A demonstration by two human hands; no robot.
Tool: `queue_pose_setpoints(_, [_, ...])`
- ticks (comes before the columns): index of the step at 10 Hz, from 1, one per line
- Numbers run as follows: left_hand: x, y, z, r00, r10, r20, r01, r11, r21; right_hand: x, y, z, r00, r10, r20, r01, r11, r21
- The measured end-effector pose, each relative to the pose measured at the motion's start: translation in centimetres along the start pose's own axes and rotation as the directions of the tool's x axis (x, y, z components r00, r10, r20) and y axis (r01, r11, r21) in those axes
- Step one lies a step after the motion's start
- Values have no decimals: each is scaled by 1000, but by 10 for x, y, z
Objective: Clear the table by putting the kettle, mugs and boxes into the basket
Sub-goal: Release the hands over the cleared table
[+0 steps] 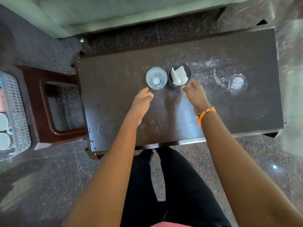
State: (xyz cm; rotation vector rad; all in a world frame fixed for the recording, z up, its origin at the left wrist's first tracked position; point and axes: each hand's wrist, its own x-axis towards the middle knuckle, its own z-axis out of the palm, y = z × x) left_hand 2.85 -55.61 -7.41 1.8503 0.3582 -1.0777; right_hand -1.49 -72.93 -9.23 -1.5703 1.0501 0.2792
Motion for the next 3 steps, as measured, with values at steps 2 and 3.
queue_pose_setpoints(2, [-58, 39, -24, 949, 282, -143, -280, 959, 35, -61, -62, 7, 984, -176, 13, 176, 984, 36])
queue_pose_setpoints(3, [-87, 70, -38, 861, 475, -184, -468, 880, 84, -96, -109, 11, 938, -345, -33, 346, 928, 140])
